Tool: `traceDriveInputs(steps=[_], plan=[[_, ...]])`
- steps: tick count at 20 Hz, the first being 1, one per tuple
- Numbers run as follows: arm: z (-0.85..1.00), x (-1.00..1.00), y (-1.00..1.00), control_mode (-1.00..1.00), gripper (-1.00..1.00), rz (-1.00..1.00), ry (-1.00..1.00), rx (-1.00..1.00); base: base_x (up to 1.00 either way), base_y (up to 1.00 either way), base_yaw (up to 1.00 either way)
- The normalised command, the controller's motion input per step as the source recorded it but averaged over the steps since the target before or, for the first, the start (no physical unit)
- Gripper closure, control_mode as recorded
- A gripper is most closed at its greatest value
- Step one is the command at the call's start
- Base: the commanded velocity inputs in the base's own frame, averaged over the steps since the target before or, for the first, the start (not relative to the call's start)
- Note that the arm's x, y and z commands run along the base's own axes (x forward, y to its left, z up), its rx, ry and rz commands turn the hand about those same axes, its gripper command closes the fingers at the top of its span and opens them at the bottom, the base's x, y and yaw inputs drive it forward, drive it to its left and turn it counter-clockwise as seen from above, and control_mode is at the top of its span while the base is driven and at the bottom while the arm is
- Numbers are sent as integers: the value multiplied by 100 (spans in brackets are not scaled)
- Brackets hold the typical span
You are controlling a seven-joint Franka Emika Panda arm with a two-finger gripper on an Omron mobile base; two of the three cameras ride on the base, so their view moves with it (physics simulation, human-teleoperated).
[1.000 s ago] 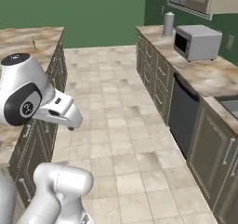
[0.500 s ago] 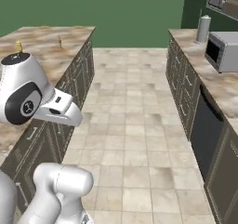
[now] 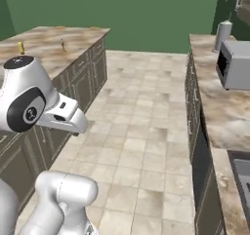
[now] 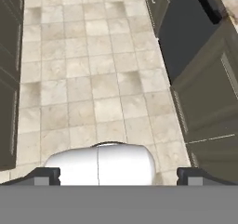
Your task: Pick the jar and candle from the dining table and place them in the open cabinet. Close the cabinet after placing the objects.
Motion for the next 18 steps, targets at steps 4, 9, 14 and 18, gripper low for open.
traceDriveInputs(steps=[4,9,14,18], plan=[[0,0,0,100,-100,0,0,0,82,-71,33],[0,0,0,100,-100,0,0,0,92,-51,29],[0,0,0,100,-100,0,0,0,98,-20,25],[0,0,0,100,-100,0,0,0,100,-8,22]])
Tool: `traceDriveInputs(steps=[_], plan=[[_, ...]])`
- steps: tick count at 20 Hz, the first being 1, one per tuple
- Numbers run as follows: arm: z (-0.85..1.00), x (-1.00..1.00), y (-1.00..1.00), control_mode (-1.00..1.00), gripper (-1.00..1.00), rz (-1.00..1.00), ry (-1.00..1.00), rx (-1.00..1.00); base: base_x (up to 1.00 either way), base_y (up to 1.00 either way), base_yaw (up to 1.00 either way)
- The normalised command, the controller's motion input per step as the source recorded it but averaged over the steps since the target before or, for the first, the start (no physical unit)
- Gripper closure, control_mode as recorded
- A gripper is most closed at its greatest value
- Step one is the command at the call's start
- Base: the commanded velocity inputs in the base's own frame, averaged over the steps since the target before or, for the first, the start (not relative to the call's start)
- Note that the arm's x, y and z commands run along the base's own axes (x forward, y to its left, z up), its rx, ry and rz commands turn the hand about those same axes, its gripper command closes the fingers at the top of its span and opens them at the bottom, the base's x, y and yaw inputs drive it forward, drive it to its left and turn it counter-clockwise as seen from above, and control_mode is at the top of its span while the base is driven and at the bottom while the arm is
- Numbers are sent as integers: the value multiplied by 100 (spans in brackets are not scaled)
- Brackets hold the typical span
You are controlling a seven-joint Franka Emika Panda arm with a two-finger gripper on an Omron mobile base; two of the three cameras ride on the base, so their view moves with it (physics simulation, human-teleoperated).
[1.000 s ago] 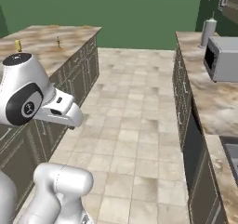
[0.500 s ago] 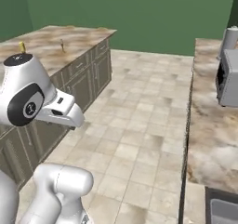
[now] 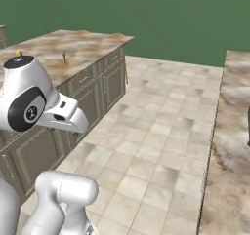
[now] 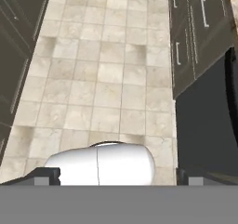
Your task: Pick the jar and candle from the dining table and place them in the open cabinet. Close the cabinet after placing the objects.
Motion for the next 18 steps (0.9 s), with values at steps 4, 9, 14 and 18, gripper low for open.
traceDriveInputs(steps=[4,9,14,18], plan=[[0,0,0,100,-100,0,0,0,100,-4,20],[0,0,0,100,-100,0,0,0,100,-4,19],[0,0,0,100,-100,0,0,0,100,-20,20],[0,0,0,100,-100,0,0,0,99,-24,22]])
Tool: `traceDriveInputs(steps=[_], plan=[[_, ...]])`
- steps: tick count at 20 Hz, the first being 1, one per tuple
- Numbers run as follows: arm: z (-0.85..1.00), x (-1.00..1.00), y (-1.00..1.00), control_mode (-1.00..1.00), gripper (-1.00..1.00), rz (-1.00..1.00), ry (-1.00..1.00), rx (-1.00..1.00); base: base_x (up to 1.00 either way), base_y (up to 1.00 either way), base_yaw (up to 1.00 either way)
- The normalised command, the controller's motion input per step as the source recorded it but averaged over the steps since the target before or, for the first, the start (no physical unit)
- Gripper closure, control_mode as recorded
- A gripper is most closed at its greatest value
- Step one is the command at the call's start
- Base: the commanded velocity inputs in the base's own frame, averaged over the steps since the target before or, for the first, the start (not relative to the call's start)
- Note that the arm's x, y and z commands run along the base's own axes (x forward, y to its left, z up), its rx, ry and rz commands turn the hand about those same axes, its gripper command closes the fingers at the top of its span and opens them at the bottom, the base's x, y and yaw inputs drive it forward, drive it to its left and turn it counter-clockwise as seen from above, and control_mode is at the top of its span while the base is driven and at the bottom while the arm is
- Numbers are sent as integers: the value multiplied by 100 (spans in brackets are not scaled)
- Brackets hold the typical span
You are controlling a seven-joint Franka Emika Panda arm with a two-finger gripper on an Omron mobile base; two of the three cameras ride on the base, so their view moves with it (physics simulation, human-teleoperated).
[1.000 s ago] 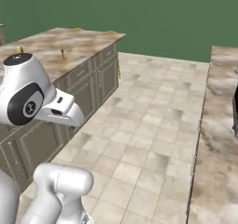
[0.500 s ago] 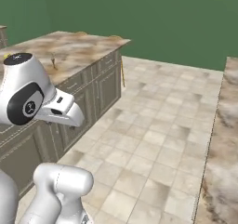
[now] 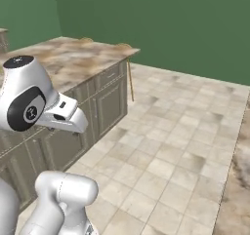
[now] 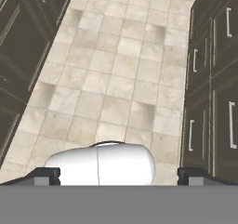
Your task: Pick the jar and candle from the dining table and place them in the open cabinet. Close the cabinet after placing the objects.
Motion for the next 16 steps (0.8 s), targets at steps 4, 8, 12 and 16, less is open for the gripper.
traceDriveInputs(steps=[4,8,12,16], plan=[[0,0,0,100,-100,0,0,0,96,-24,24],[0,0,0,100,-100,0,0,0,94,-25,26],[0,0,0,100,-100,0,0,0,92,-27,30],[0,0,0,100,-100,0,0,0,87,-37,34]])
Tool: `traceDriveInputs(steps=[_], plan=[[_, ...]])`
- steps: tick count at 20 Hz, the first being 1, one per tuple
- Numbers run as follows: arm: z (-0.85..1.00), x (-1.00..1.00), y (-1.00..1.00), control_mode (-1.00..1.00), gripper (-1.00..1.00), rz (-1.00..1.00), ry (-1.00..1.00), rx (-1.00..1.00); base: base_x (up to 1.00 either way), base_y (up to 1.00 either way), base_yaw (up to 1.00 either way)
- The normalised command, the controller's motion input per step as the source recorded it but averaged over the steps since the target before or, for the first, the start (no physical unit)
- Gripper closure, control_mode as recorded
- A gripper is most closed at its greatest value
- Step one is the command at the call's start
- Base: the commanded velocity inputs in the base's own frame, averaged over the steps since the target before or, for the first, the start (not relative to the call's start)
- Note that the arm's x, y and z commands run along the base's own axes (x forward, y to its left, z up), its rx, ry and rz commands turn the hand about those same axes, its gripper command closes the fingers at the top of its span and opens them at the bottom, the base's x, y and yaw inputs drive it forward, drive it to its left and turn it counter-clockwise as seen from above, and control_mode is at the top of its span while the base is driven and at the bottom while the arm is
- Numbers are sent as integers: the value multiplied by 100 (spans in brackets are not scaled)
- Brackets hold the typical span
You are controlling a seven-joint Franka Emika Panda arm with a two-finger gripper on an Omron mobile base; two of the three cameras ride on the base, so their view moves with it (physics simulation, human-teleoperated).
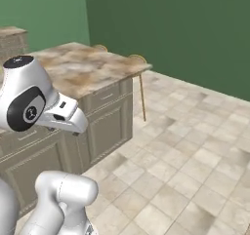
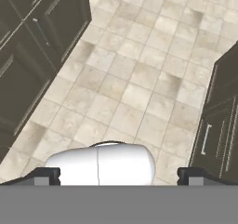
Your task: Pick the jar and candle from the dining table and place them in the open cabinet. Close the cabinet after placing the objects.
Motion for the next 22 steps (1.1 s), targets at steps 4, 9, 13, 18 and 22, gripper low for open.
traceDriveInputs(steps=[4,9,13,18,22], plan=[[0,0,0,100,-100,0,0,0,85,-34,35],[0,0,0,100,-100,0,0,0,72,-5,48],[0,0,0,100,-100,0,0,0,50,0,67],[0,0,0,100,-100,0,0,0,45,0,68],[0,0,0,100,-100,0,0,0,41,0,63]])
